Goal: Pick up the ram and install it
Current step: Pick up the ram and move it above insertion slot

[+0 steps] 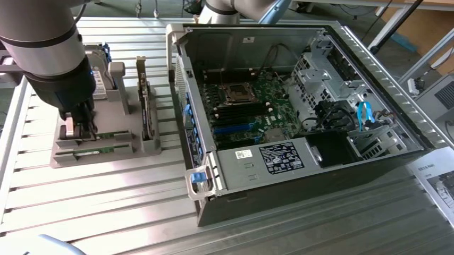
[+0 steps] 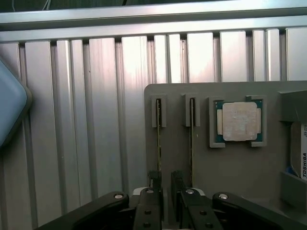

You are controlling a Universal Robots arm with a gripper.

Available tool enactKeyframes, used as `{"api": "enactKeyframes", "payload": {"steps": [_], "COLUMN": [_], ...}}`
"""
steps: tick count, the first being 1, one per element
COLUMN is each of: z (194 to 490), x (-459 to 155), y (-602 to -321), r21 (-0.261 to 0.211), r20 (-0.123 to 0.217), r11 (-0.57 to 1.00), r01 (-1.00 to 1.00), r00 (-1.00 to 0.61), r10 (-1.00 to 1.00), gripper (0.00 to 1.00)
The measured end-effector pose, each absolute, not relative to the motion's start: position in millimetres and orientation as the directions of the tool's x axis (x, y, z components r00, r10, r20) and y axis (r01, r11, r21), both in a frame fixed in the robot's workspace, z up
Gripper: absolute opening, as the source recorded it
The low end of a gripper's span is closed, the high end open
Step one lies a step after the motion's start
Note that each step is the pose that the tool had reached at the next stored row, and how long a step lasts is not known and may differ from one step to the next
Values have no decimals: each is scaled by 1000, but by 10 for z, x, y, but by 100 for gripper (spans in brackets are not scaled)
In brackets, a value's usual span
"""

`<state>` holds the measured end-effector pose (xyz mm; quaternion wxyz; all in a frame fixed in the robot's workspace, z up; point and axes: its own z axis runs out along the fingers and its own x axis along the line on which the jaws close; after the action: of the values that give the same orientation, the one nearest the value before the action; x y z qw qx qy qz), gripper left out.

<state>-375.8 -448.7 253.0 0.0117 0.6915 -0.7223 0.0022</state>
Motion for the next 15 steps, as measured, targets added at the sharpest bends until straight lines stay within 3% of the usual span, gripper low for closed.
{"api": "enactKeyframes", "payload": {"steps": [15], "z": [2434], "x": [-3758], "y": [-4487], "r21": [13], "r20": [20], "r11": [44], "r01": [-999], "r00": [-43], "r10": [-999], "gripper": [24]}}
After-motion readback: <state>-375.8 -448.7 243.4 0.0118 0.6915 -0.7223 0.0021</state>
